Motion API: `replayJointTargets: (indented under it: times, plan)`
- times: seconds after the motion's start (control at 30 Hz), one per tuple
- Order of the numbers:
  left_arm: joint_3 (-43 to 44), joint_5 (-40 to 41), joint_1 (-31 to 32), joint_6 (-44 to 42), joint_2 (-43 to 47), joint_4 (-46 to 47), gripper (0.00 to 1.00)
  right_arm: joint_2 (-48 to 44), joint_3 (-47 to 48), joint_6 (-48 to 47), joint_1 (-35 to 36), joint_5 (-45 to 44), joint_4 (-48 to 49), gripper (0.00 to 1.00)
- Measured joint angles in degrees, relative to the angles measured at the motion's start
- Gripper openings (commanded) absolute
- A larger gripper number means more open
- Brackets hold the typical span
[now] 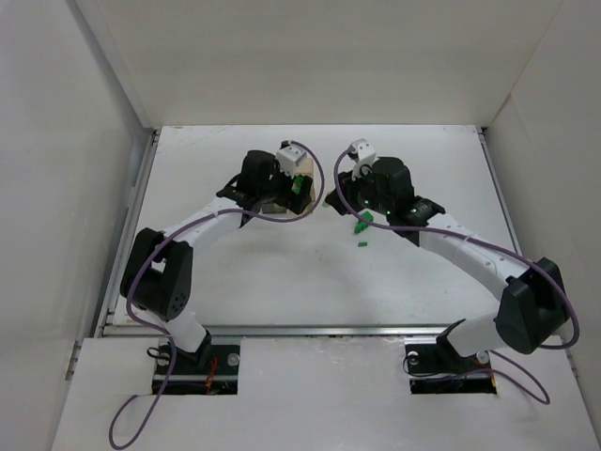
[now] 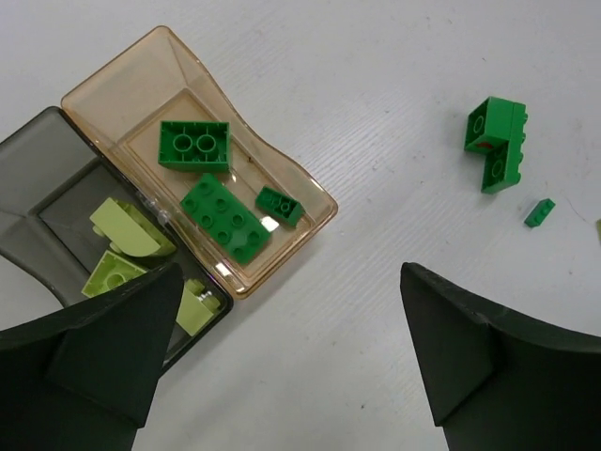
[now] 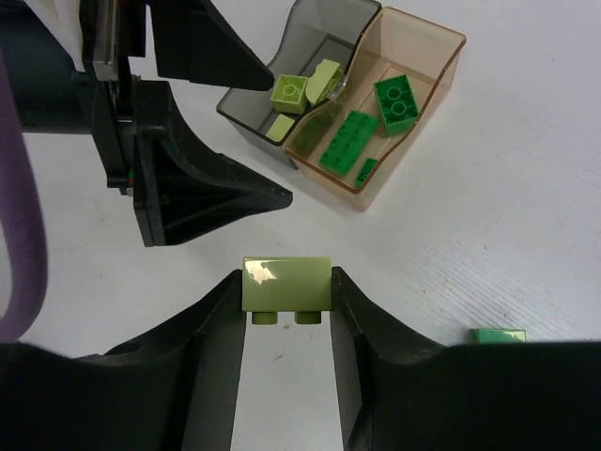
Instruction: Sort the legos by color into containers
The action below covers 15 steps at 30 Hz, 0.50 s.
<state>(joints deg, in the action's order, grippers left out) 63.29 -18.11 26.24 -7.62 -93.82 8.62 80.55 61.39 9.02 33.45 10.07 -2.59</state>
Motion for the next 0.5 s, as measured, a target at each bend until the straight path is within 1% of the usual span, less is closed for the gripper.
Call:
replayJointTargets:
  times: [0.17, 0.27, 0.33, 0.43, 0.5]
  plan:
    - [3.5, 0.6, -0.3, 2.1, 0.2, -5.6, 1.0, 3.7, 3.0, 0.0, 0.0, 0.4, 0.0, 0.0]
    - [5.9, 3.7, -2.5, 4.8, 2.0, -9.9, 1.0, 8.0, 7.5, 0.8, 0.0, 0.6, 0.0, 0.0]
    - [8.2, 7.1, -5.0, 6.7, 3.6, -13.0, 1.0, 12.2, 11.8, 1.8, 0.0, 0.5, -0.1, 0.0]
    - [11.1, 15.7, -8.5, 9.4, 6.4, -16.8, 1.0, 19.8, 19.1, 3.3, 0.3, 0.0, 0.3, 0.0]
    - [11.5, 21.5, -9.7, 11.0, 8.5, -18.3, 1.0, 25.5, 24.6, 4.1, 0.8, -0.3, 0.5, 0.0]
